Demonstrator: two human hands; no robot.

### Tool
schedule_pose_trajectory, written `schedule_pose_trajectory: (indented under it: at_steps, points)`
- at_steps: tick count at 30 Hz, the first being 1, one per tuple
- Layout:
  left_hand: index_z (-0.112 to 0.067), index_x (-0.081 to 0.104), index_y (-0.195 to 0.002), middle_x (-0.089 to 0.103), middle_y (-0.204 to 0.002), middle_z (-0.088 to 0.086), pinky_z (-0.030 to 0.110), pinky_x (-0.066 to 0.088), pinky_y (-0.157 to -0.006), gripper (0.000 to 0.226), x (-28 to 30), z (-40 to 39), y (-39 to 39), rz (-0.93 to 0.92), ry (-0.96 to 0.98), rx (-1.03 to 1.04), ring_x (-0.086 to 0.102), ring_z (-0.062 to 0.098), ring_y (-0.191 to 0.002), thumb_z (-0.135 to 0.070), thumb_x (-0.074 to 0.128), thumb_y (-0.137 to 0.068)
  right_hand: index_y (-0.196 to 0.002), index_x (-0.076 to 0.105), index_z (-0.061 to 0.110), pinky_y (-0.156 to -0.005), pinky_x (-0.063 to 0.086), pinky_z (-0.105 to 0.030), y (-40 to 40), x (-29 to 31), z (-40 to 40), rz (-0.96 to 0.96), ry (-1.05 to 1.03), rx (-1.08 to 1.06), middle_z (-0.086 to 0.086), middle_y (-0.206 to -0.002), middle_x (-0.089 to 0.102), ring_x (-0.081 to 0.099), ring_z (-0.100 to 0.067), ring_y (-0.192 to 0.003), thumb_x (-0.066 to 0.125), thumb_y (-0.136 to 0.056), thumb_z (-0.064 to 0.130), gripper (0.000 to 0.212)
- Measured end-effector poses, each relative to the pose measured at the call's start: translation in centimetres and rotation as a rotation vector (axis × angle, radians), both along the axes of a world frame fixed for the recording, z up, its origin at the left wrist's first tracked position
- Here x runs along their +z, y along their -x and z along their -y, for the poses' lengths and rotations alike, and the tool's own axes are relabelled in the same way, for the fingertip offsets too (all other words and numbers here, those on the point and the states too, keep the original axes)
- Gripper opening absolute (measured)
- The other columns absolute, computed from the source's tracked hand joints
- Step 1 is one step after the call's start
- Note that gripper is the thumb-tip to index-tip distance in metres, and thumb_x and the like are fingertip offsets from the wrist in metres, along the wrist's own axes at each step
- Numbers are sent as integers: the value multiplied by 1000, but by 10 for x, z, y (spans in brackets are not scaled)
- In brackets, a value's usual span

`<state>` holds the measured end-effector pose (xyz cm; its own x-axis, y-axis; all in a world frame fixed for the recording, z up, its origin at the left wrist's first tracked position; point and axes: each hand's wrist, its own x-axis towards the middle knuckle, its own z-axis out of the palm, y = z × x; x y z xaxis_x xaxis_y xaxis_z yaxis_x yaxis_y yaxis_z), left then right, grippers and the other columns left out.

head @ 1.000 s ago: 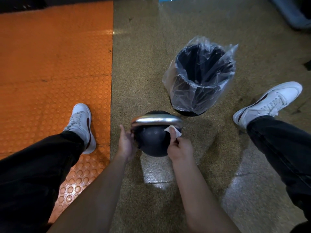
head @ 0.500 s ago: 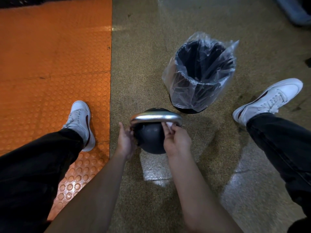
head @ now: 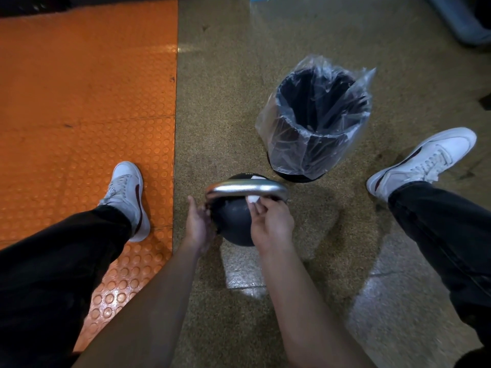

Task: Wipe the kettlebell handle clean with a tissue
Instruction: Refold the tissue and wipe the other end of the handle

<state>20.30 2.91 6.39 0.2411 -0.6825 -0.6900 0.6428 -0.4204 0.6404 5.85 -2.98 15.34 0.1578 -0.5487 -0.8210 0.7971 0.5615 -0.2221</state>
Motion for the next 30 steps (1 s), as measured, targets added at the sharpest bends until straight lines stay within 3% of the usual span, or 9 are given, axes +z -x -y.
schedule_pose_trajectory:
  at_steps: [5, 8, 10, 13, 17, 20, 23, 27, 30]
  points:
    - [-28, 45, -146, 52, -148, -1, 59, 21, -118, 82, 3, -2, 0, 7, -8, -21, 37, 25, -142, -77, 7, -92, -117, 57, -14, -109, 46, -47, 24, -23, -1, -215, -96, 16, -19, -99, 63, 65, -40, -104, 51, -98, 13, 33]
    - [-27, 43, -148, 52, -148, -1, 59, 21, -117, 83, 2, -1, 0, -5, -2, -5, 37, 25, -143, -77, 7, -92, -88, 67, 12, -116, 31, -54, 30, -46, -10, -304, -78, 206, -19, -107, 68, 62, -40, -115, 59, -87, 36, 25]
    - [-27, 47, -144, 60, -138, -4, 59, 22, -117, 82, 1, -1, 0, -7, 7, -3, 41, 23, -140, -76, 7, -93, -98, 66, 8, -115, 39, -41, 24, -32, -4, -188, 6, 147, -24, -128, 61, 59, -34, -122, 56, -90, 21, 18]
    - [-30, 51, -136, 66, -119, -10, 56, 23, -115, 75, 0, -1, 1, -3, 7, 0, 42, 21, -136, -75, 7, -94, -110, 59, -10, -98, 55, -40, 7, -10, 3, -81, -20, -24, -22, -114, 63, 65, -30, -109, 48, -98, -9, 17]
    - [-32, 60, -122, 69, -116, -10, 56, 21, -115, 71, -2, 0, -2, -29, 5, 15, 38, 23, -142, -76, 11, -94, -114, 58, -8, -97, 56, -42, 7, -2, 0, -184, 21, 33, -24, -114, 61, 62, -38, -115, 48, -95, -7, 22]
    - [-32, 52, -138, 61, -138, -4, 58, 20, -118, 81, -3, -3, -3, 7, -7, -25, 38, 24, -142, -80, 7, -91, -118, 57, -9, -95, 55, -40, 19, -25, 1, -162, -121, -119, -29, -130, 55, 58, -39, -114, 48, -99, -5, 22]
    - [-29, 44, -148, 53, -147, -1, 64, 17, -118, 87, -1, -4, -2, 17, 1, -42, 35, 25, -144, -81, 7, -89, -114, 66, -5, -97, 52, -33, 25, -28, -2, -327, -149, -37, -18, -119, 67, 62, -29, -112, 60, -99, 32, 41]
    - [-30, 47, -144, 57, -143, -2, 63, 19, -117, 83, 1, -3, -1, 15, -3, -20, 37, 25, -143, -79, 7, -91, -125, 54, -12, -68, 61, -26, 17, -8, 3, -151, -59, -27, -25, -124, 60, 64, -28, -100, 52, -96, -9, 29]
    - [-30, 53, -135, 64, -130, -4, 58, 23, -118, 78, 3, -3, 1, 0, 9, -2, 43, 25, -138, -76, 8, -93, -114, 57, -8, -86, 60, -40, 2, 17, 4, -100, 16, -2, -24, -106, 63, 67, -28, -90, 49, -93, -15, 24]
